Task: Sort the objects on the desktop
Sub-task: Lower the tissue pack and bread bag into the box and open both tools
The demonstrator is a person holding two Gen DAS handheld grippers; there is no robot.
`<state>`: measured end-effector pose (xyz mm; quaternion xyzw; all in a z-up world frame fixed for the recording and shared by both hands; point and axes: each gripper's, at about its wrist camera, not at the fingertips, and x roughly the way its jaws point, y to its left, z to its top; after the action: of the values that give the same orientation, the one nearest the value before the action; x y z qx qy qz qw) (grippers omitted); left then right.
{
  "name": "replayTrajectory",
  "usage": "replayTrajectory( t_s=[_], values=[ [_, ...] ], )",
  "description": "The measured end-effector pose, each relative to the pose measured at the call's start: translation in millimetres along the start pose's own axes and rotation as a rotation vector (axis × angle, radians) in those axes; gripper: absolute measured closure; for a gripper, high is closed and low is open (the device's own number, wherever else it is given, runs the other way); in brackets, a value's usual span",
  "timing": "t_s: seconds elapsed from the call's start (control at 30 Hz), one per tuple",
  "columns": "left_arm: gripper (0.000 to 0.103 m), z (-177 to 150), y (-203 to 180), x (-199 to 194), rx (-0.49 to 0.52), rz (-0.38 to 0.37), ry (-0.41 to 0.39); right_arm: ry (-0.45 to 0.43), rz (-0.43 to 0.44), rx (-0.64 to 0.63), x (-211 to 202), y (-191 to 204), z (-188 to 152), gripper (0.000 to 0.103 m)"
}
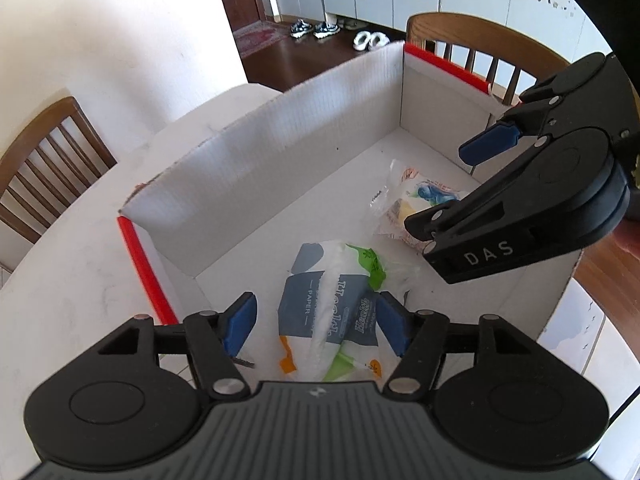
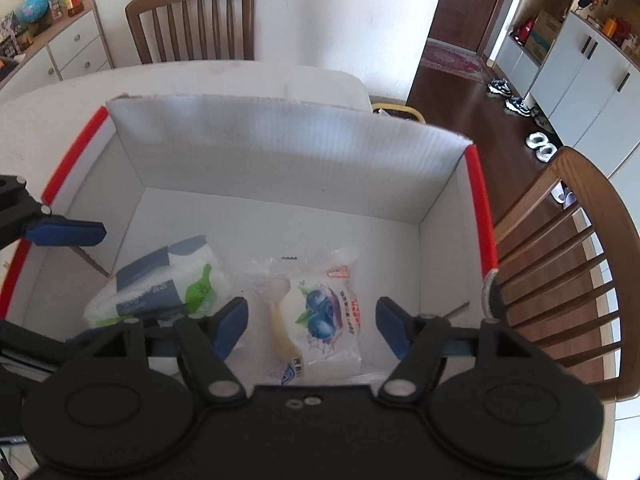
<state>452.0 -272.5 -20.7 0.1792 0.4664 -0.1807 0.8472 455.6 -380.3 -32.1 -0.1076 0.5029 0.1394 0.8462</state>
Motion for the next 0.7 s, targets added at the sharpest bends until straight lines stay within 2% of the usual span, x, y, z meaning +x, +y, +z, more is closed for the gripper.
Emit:
replayTrajectory(
  t_s=[0.1, 0.3, 0.7],
  values=[
    [0.035, -1.7, 2.4, -8.1, -0.027, -0.008, -0.016, -0.021, 0.009, 0.023, -11.3, -2.4, -0.4, 0.031],
    [0.034, -6.3, 7.9, -24.0, -0.083, -0.019, -0.046, -0.048, 0.02, 0.028, -28.9, -1.4, -2.9, 0.029],
    [0.029, -19.0, 11.1, -61.5, -0.109, -0.034, -0.116, -0.115, 0.021, 0.051, -61.6, 8.9, -14.0, 0.025]
  ],
)
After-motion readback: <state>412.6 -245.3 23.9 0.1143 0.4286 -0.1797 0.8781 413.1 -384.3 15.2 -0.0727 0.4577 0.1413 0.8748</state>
